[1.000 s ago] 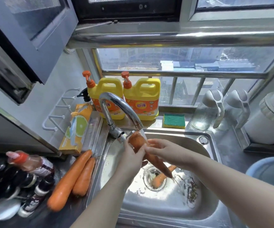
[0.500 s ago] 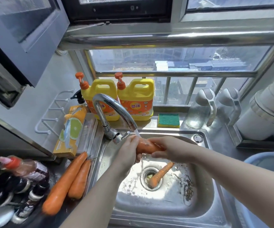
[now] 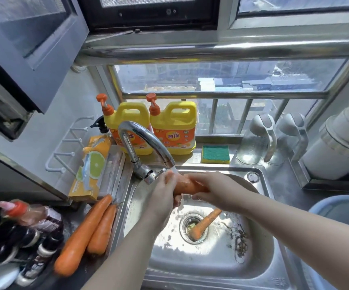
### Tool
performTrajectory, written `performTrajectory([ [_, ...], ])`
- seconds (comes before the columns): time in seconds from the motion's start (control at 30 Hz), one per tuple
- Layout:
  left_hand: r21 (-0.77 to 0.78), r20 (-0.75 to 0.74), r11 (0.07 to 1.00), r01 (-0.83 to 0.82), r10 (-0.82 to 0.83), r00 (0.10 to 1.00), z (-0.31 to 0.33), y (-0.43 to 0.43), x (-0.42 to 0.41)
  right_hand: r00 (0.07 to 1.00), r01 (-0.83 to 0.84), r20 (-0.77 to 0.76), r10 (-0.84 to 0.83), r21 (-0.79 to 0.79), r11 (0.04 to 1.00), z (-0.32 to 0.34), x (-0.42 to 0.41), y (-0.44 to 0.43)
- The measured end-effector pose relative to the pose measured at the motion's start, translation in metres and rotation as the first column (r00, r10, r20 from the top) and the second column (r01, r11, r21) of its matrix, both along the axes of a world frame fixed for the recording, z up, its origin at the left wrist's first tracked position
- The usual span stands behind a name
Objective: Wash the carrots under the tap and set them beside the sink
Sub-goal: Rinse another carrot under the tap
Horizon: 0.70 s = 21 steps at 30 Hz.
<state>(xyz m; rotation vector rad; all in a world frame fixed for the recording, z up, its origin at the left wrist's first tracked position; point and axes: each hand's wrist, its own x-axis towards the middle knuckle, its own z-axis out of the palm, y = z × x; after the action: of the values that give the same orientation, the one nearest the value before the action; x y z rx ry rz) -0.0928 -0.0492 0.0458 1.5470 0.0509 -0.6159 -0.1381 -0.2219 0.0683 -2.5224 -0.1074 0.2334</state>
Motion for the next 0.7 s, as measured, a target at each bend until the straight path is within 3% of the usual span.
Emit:
performTrajectory([
  [0.1, -0.1, -0.126, 0.987, -0.127, 0.114, 0.985, 0.006, -0.005, 0.004, 0.994, 0.032, 0.107, -0.027, -0.044, 0.999, -0.002, 0.001, 0.001],
  [0.2, -0.242, -0.249, 0.96, -0.14, 0.078, 0.965, 0.013, -0.002, 0.003, 0.993, 0.042, 0.114, -0.035, -0.062, 0.997, -0.003, 0.002, -0.003],
  [0.27, -0.208, -0.157, 0.976, -0.057, 0.024, 0.987, 0.011, 0.001, -0.001, 0.993, 0.049, 0.107, -0.043, -0.062, 0.997, -0.003, 0.001, -0.004],
  [0.33, -0.074, -0.003, 0.996, 0.054, -0.055, 0.998, 0.009, 0.003, -0.003, 0.993, 0.053, 0.113, -0.042, -0.092, 0.994, -0.002, 0.002, -0.003],
  [0.4, -0.025, 0.06, 0.997, 0.068, -0.067, 0.996, 0.008, 0.002, -0.002, 0.994, 0.049, 0.107, -0.035, -0.13, 0.99, 0.002, 0.003, -0.002],
  [0.53, -0.109, 0.046, 0.992, -0.061, 0.067, 0.997, 0.012, 0.0, -0.001, 0.99, -0.018, -0.14, -0.001, -0.136, 0.991, 0.008, 0.007, -0.009],
  [0.6, -0.142, 0.001, 0.984, -0.106, 0.107, 0.994, 0.013, -0.001, 0.0, 0.951, -0.044, -0.306, 0.033, -0.03, 0.999, 0.011, 0.008, -0.014],
  [0.7, -0.18, -0.034, 0.98, -0.08, 0.075, 0.997, 0.011, 0.002, -0.001, 0.94, -0.045, -0.337, 0.042, 0.0, 0.999, 0.013, 0.007, -0.018],
])
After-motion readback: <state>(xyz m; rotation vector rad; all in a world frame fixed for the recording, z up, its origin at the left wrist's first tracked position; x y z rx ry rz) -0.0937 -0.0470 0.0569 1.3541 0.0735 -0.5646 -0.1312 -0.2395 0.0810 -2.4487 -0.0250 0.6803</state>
